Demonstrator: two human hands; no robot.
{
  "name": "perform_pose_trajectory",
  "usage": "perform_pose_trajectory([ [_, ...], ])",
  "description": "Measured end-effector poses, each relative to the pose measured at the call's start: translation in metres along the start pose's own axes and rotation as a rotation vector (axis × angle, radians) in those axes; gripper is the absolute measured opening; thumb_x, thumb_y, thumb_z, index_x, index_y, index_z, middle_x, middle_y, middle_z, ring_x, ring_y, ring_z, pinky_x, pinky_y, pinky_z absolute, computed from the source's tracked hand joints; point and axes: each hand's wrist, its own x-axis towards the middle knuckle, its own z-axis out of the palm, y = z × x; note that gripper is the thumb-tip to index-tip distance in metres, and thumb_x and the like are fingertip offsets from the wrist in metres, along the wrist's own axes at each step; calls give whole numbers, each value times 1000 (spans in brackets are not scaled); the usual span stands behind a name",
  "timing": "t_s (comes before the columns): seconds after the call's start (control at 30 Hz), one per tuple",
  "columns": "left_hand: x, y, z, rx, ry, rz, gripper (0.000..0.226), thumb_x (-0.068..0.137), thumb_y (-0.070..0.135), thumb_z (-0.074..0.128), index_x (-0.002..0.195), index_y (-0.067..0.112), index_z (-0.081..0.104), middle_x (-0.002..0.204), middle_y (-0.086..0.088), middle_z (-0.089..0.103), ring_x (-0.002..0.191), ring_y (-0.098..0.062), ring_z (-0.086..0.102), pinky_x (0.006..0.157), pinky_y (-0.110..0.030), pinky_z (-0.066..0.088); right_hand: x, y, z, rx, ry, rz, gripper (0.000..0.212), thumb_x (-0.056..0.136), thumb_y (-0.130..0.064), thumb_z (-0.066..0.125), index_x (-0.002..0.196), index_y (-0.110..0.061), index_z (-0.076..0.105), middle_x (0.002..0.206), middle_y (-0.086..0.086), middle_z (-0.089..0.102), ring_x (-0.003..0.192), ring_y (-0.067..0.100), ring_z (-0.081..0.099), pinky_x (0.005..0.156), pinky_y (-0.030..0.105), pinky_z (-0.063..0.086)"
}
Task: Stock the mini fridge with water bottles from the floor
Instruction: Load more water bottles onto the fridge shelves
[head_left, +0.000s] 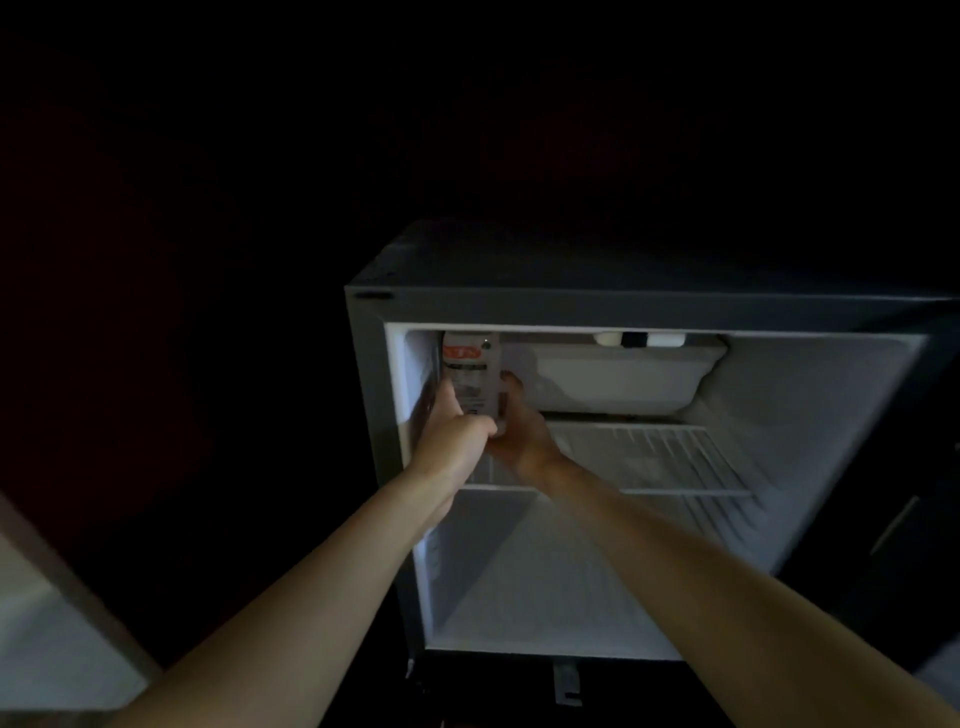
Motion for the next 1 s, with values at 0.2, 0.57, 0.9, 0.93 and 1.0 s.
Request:
perform_pose_trajectory([
  [0.2, -34, 13, -3, 158, 0, -41, 59, 80, 5, 51, 137, 16, 38, 141, -11, 42, 119, -21, 48, 96, -30, 42, -58, -5, -42, 6, 195, 68, 52, 82, 4, 57, 130, -9, 42, 117, 10, 55, 108, 23, 54, 84, 24, 41],
  [0.57, -209, 90, 82, 394, -380, 224, 26, 88, 3, 46, 102, 4, 67, 107, -17, 69, 101, -28, 62, 82, -25, 43, -305, -17, -181, 1, 575, 116, 17, 79, 2, 57, 86, -10, 68, 83, 5, 69, 79, 14, 69, 80, 26, 54],
  [0.9, -436, 64, 222, 389, -950, 305, 23, 88, 3, 48, 101, 3, 67, 104, -21, 68, 89, -26, 61, 75, -28, 43, -605, 67, -212, 75, 973, 548, 18, 76, 8, 58, 81, -7, 65, 76, 6, 61, 65, 14, 57, 72, 34, 51],
  [0.93, -461, 56, 235, 399, -998, 303, 24, 88, 3, 49, 103, 2, 67, 100, -19, 68, 84, -25, 61, 69, -26, 43, -637, 75, -207, 100, 1010, 603, 21, 76, 8, 58, 73, -13, 62, 73, 4, 60, 67, 16, 57, 75, 36, 52],
  [1.0, -503, 43, 251, 420, -1084, 296, 23, 88, 4, 49, 100, 2, 68, 92, -14, 64, 77, -20, 57, 58, -22, 39, -685, 87, -199, 147, 1073, 719, 32, 79, 5, 58, 65, -23, 56, 73, 2, 59, 76, 23, 60, 79, 38, 52],
])
